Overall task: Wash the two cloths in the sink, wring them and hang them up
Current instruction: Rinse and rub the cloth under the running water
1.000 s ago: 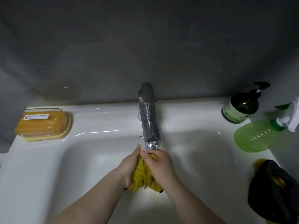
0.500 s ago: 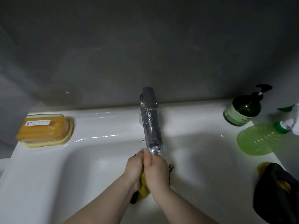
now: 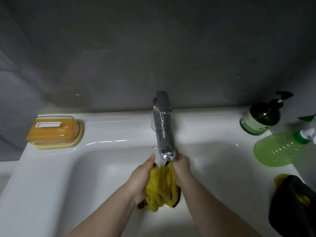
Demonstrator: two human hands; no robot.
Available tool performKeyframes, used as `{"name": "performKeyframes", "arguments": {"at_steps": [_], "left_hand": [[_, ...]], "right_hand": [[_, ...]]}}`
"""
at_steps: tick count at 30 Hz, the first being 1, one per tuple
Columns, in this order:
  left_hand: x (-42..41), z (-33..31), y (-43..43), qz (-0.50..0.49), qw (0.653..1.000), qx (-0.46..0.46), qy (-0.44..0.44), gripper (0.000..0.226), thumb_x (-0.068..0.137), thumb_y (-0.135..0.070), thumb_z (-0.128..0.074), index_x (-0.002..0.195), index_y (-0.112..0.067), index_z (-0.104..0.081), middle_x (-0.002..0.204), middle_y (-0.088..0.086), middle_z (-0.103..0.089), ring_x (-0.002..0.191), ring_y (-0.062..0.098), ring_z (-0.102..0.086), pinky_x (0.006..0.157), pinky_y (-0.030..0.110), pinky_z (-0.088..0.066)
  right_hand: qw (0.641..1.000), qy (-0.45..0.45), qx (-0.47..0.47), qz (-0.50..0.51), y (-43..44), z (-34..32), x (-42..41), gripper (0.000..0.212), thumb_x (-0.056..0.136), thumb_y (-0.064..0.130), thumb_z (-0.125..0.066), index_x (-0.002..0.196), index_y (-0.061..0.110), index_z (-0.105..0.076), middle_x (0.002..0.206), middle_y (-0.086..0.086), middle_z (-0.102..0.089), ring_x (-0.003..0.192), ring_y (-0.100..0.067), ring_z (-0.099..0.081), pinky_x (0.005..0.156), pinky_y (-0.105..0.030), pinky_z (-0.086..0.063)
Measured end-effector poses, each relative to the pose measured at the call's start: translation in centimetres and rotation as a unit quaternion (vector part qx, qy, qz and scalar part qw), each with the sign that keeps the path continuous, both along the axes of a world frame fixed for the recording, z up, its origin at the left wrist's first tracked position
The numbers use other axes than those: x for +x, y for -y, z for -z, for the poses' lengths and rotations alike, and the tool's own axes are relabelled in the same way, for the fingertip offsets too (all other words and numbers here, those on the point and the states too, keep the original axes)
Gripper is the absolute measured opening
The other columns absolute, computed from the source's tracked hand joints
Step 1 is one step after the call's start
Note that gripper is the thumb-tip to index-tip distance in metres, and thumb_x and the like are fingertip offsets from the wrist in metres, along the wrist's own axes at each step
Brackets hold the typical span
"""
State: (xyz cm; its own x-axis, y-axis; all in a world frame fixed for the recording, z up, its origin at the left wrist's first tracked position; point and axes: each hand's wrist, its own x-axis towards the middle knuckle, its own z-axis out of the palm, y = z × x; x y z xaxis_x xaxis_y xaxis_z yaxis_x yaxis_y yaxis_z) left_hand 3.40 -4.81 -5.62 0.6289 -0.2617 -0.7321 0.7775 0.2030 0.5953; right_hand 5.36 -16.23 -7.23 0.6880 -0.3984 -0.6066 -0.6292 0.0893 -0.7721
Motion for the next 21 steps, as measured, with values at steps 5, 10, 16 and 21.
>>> {"name": "performKeyframes", "arguments": {"at_steps": [5,10,16,21], "left_hand": [[0.9,0.4,-3.6,-0.017,0.999,0.024,0.012,0.046,0.086,-0.046,-0.049,0.057,-0.011,-0.053,0.043,0.003,-0.056,0.041,0.015,-0.057,0.042,0.019,-0.048],[0.8,0.9,-4.1,0.007,0.996,0.030,0.081,0.036,0.077,-0.010,-0.065,0.049,-0.017,-0.043,0.053,0.003,-0.048,0.044,0.011,-0.055,0.047,0.018,-0.048],[0.8,0.6,-4.0,-0.030,0.998,-0.004,0.053,0.021,0.086,-0.021,-0.056,0.073,-0.008,-0.064,0.060,0.006,-0.071,0.058,0.019,-0.068,0.057,0.026,-0.056],[-0.8,0.2,-1.9,0.180,0.978,0.018,0.100,0.039,0.075,-0.048,-0.049,0.088,-0.016,-0.068,0.084,0.001,-0.075,0.078,0.013,-0.071,0.069,0.022,-0.057]], "right_hand": [[0.979,-0.038,0.147,-0.137,4.6,-0.2,-0.8,0.035,0.083,0.032,-0.061,0.101,0.001,-0.065,0.101,-0.023,-0.065,0.092,-0.036,-0.064,0.087,-0.045,-0.053],[0.925,-0.060,0.056,-0.371,6.3,-1.5,-1.7,0.014,0.085,0.022,-0.059,0.073,0.016,-0.057,0.073,-0.002,-0.060,0.066,-0.012,-0.058,0.059,-0.021,-0.050],[0.967,0.056,0.244,-0.054,3.0,-1.3,-1.7,0.038,0.092,0.031,-0.046,0.108,-0.001,-0.059,0.097,-0.021,-0.062,0.087,-0.033,-0.060,0.085,-0.044,-0.048],[0.962,0.044,0.250,-0.099,-0.3,-2.3,-1.2,0.031,0.089,0.011,-0.045,0.059,0.008,-0.052,0.049,-0.008,-0.050,0.041,-0.016,-0.053,0.048,-0.022,-0.047]]}}
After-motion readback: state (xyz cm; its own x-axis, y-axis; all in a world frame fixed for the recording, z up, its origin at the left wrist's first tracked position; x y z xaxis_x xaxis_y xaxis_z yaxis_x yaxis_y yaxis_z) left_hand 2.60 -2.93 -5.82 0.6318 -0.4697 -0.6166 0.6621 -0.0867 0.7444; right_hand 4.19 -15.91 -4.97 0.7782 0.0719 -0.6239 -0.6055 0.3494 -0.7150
